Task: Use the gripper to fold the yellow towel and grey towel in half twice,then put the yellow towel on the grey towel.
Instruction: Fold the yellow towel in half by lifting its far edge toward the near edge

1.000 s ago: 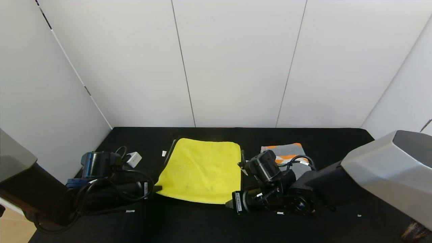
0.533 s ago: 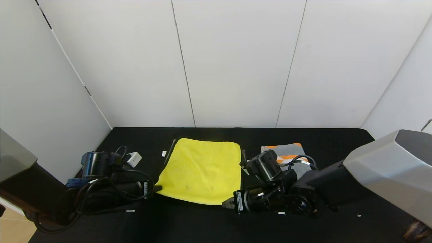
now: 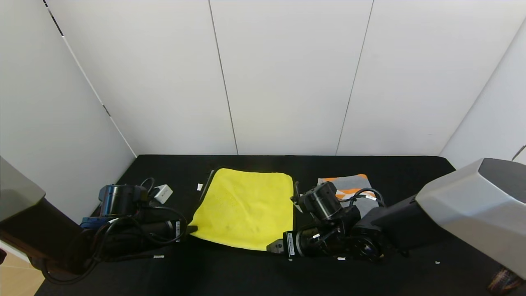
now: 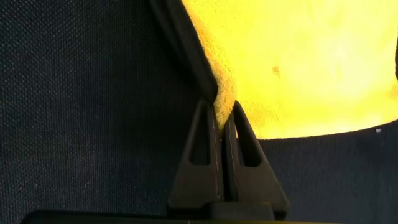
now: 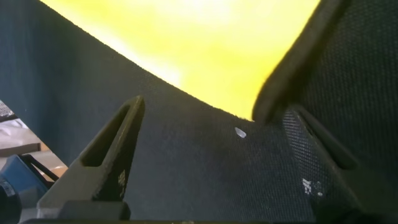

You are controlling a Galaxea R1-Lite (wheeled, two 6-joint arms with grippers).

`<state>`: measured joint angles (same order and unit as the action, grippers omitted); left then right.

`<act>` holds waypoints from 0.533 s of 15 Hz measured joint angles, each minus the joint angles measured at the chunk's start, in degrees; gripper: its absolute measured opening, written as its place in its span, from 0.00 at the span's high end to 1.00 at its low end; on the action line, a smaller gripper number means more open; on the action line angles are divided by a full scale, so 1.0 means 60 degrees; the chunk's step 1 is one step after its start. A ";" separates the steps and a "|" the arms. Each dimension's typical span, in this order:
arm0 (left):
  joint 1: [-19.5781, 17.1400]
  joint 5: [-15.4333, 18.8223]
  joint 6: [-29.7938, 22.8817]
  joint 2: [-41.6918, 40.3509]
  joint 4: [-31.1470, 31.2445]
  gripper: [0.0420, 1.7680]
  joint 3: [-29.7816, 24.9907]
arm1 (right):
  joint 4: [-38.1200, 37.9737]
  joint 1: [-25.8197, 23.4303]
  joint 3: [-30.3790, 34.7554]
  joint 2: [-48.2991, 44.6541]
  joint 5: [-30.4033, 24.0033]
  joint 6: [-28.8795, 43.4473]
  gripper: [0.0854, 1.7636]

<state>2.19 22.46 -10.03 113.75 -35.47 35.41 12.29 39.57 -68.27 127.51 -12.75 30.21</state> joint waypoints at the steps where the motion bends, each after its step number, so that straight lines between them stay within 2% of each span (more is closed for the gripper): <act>1: 0.0002 0.0000 0.0002 0.0000 0.0002 0.95 0.0000 | 0.0004 0.0033 -0.0057 0.0049 0.0000 -0.0004 0.11; 8: 0.0000 0.0000 0.0000 0.0010 0.0000 0.95 -0.0014 | -0.0018 0.0089 -0.0451 0.0280 0.0000 -0.0010 0.07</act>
<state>2.19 22.46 -10.03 113.81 -35.47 35.33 12.18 40.11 -70.97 129.20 -12.75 30.15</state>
